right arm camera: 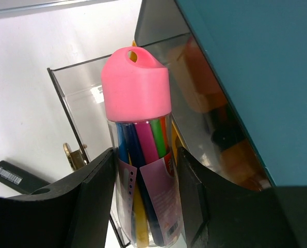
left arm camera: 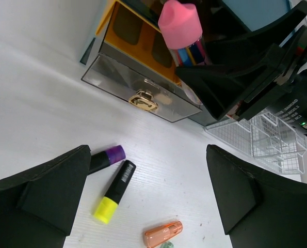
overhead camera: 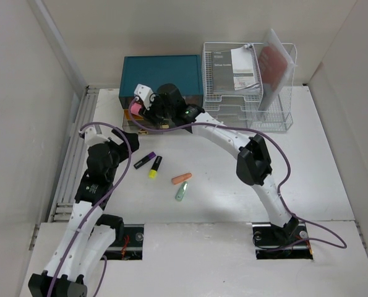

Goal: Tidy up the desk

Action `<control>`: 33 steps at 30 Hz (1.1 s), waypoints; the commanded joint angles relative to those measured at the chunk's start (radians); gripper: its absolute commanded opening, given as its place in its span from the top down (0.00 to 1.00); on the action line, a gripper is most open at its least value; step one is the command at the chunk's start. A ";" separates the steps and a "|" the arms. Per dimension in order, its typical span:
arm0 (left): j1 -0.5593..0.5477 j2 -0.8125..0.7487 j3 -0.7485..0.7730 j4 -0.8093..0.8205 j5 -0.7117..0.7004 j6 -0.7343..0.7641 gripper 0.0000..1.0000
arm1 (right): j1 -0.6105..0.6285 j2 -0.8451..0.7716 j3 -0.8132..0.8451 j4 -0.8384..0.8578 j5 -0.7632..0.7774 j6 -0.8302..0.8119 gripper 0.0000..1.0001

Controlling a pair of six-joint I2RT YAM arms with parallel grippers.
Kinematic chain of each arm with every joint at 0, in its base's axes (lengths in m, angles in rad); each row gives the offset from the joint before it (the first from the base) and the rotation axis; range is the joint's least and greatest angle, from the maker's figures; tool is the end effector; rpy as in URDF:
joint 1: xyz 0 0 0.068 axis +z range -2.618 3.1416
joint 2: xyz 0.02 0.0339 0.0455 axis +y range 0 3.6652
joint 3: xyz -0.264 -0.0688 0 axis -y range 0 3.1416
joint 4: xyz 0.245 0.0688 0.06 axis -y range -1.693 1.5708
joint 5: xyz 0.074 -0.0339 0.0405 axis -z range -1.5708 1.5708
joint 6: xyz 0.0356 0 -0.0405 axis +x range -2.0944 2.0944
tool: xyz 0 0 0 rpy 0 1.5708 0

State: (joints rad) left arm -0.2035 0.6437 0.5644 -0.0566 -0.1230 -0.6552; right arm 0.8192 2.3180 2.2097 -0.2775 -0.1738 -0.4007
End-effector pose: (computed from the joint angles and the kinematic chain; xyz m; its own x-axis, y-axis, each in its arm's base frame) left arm 0.1636 -0.0293 0.2975 -0.1549 -0.5855 -0.7957 -0.0162 0.8069 -0.5905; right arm 0.3714 0.4064 0.2993 0.0868 -0.4698 -0.8785 -0.8635 0.4042 -0.3015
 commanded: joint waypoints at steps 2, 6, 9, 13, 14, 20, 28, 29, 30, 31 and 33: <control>-0.004 -0.022 0.072 -0.002 -0.053 0.042 0.05 | 0.000 0.009 0.047 0.023 0.003 -0.041 0.79; -0.004 -0.022 0.072 -0.002 -0.063 0.054 0.05 | 0.009 -0.002 0.047 0.014 -0.010 -0.041 0.66; -0.004 -0.022 0.072 -0.002 -0.082 0.063 0.05 | 0.009 -0.037 0.047 0.003 -0.020 -0.041 0.60; -0.004 -0.032 0.081 -0.002 -0.093 0.083 0.05 | 0.018 -0.060 0.036 -0.006 -0.029 -0.041 0.56; -0.004 -0.032 0.081 -0.002 -0.104 0.083 0.05 | 0.027 -0.060 0.036 -0.006 -0.029 -0.041 0.56; -0.004 -0.052 0.103 -0.002 -0.135 0.127 0.04 | 0.028 -0.091 0.018 -0.015 -0.049 -0.032 0.49; -0.004 -0.108 0.101 0.018 -0.187 0.189 0.03 | 0.028 -0.132 -0.001 -0.015 -0.067 -0.010 0.43; -0.004 -0.108 0.091 0.018 -0.187 0.198 0.03 | 0.028 -0.132 -0.001 -0.015 -0.067 -0.001 0.41; -0.004 -0.121 0.091 0.018 -0.187 0.198 0.03 | 0.028 -0.132 -0.001 -0.015 -0.067 -0.001 0.40; -0.004 -0.121 0.091 0.027 -0.187 0.198 0.03 | 0.028 -0.132 -0.001 -0.015 -0.067 -0.001 0.38; -0.004 -0.131 0.080 0.028 -0.178 0.198 0.03 | 0.028 -0.132 -0.001 -0.015 -0.076 0.008 0.36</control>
State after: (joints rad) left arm -0.2035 0.5316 0.6308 -0.0788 -0.2890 -0.4854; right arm 0.8379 2.2524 2.2032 -0.3286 -0.2241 -0.4126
